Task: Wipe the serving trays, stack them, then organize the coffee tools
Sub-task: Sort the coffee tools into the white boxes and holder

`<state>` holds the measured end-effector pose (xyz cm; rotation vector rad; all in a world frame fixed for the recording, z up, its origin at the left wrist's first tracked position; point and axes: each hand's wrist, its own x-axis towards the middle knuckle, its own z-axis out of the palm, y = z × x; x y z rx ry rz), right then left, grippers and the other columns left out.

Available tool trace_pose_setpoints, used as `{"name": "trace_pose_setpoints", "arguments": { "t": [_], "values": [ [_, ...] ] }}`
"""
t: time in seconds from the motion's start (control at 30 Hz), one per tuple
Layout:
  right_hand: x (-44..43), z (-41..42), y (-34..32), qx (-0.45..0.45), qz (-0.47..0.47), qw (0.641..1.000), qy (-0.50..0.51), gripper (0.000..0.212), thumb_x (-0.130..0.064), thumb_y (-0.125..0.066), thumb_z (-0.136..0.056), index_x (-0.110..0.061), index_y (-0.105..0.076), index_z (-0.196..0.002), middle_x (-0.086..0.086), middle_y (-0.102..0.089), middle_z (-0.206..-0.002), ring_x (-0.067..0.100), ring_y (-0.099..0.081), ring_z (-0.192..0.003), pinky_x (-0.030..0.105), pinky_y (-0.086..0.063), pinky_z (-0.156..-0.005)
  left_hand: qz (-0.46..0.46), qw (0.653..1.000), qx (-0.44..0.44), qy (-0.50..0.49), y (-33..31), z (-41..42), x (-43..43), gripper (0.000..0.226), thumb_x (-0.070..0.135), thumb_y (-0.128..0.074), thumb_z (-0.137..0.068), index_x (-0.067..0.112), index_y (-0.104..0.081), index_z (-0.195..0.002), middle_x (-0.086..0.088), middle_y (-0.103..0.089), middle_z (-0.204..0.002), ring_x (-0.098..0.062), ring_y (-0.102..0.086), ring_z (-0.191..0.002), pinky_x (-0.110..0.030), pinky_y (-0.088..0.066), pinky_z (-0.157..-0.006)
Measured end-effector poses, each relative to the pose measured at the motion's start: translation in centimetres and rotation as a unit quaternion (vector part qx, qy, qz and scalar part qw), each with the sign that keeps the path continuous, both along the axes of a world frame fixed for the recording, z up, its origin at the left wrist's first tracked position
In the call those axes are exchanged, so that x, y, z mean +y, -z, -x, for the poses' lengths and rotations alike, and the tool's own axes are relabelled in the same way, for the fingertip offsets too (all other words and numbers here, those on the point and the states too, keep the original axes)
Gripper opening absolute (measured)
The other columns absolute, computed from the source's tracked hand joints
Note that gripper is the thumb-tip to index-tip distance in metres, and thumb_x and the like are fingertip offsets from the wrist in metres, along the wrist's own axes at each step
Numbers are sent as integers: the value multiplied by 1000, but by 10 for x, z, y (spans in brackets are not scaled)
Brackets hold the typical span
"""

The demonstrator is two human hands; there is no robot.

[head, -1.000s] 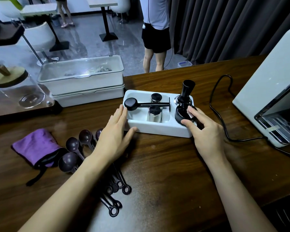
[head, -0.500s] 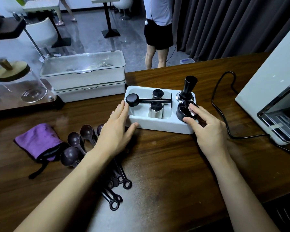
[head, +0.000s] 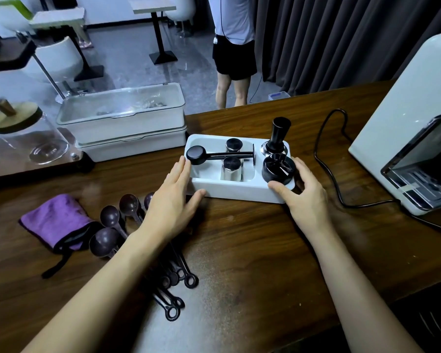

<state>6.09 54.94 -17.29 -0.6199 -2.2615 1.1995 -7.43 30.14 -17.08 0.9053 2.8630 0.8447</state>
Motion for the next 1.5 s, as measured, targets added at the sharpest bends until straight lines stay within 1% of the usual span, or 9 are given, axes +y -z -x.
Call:
{"name": "trace_pose_setpoints", "arguments": {
  "t": [0.17,0.3,0.43,0.57,0.73,0.93,1.03,1.17,1.5],
  "values": [
    [1,4,-1,8,24,1000,1,70,-45,-78,-82,-27,-51,-144,-13,-54,-144,7,-44,-138,40,-39,-115,1,1000,2,4,1,2,-1,81,47,-56,-100,23,-12,-164,11,-5,-170,-11,-13,-156,-41,-33,-121],
    [3,4,-9,28,32,999,-7,64,-36,-78,-85,-23,-53,-142,-25,-58,-127,-16,-48,-120,8,-39,-99,3,1000,3,5,3,2,-2,82,48,-56,-100,25,-12,-164,12,-5,-170,-15,-24,-154,-43,-38,-118],
    [4,4,-16,34,19,999,-16,65,-37,-78,-84,-24,-53,-143,-13,-58,-139,-6,-51,-126,17,-43,-105,1,1000,-1,6,6,5,-3,81,48,-57,-99,26,-12,-164,13,-5,-170,-19,-32,-151,-46,-40,-116],
    [1,1,-21,62,8,998,-22,63,-23,-79,-85,-21,-52,-143,-19,-55,-136,-23,-45,-118,0,-36,-97,-4,1000,-5,8,9,6,-4,82,49,-57,-99,28,-12,-164,16,-4,-169,-25,-46,-141,-45,-44,-112],
    [5,1,-22,60,26,998,-19,57,-23,-82,-81,-31,-51,-128,-17,-59,-125,-1,-58,-116,20,-49,-99,-8,1000,-11,5,12,7,-4,82,50,-57,-99,29,-12,-164,18,-3,-169,-26,-47,-140,-45,-44,-112],
    [4,6,-25,2,-72,997,-36,66,-29,-77,-86,-28,-50,-147,-13,-46,-132,-7,-39,-118,-7,-26,-88,-12,1000,-12,9,14,8,-5,83,49,-57,-98,30,-11,-164,18,-3,-169,-29,-51,-136,-46,-44,-111],
    [4,9,-25,-12,-89,995,-30,72,-30,-79,-84,-27,-47,-149,-18,-48,-135,-4,-40,-124,0,-27,-96,-14,1000,-10,11,14,8,-6,82,48,-58,-99,31,-11,-164,20,-3,-168,-30,-51,-136,-45,-44,-111],
    [1,14,-22,-21,-102,994,-25,64,-37,-76,-85,-23,-55,-143,-7,-54,-141,11,-46,-129,26,-37,-106,-15,1000,-12,13,15,8,-6,82,47,-58,-99,32,-10,-164,21,-2,-168,-30,-50,-136,-45,-45,-110],
    [-1,10,-12,-31,-69,996,-40,58,-43,-65,-93,-32,-49,-147,-16,-44,-140,7,-33,-137,27,-28,-109,-14,1000,-11,13,16,9,-7,82,47,-57,-99,31,-10,-164,22,-1,-167,-27,-47,-139,-45,-45,-110]
  ]
}}
